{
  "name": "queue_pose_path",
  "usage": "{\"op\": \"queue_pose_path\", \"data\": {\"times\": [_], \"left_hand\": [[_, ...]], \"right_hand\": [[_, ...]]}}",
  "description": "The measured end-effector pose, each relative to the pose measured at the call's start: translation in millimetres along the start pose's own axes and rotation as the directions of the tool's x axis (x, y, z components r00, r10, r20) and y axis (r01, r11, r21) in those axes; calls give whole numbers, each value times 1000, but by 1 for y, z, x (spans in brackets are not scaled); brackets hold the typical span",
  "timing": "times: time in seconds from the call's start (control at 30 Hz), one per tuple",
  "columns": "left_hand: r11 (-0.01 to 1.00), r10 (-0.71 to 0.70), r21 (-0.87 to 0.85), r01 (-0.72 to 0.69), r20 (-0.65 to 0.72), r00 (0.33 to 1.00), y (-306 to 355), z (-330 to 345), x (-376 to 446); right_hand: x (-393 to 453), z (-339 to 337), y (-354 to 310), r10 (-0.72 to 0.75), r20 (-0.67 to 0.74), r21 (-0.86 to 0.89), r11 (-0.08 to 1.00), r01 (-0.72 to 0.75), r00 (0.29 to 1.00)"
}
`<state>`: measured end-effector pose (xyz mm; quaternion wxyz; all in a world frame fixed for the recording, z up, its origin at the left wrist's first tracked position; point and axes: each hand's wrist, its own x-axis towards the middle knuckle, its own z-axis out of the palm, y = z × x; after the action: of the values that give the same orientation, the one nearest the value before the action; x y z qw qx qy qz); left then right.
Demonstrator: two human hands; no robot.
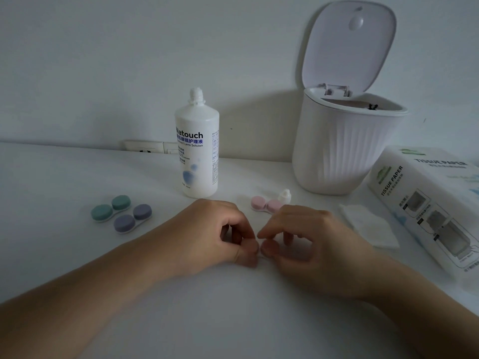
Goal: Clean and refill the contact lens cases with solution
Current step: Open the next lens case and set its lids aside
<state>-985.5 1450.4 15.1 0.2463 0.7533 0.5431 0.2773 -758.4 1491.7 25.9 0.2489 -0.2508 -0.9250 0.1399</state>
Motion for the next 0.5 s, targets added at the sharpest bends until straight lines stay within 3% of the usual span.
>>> {"op": "queue_pose_path", "data": {"times": [0.5], "left_hand": [[1000,-5,10,5,-4,1000,3,0,-1]], "right_hand": [[-1,-1,2,86,3,-52,995,-86,996]]}}
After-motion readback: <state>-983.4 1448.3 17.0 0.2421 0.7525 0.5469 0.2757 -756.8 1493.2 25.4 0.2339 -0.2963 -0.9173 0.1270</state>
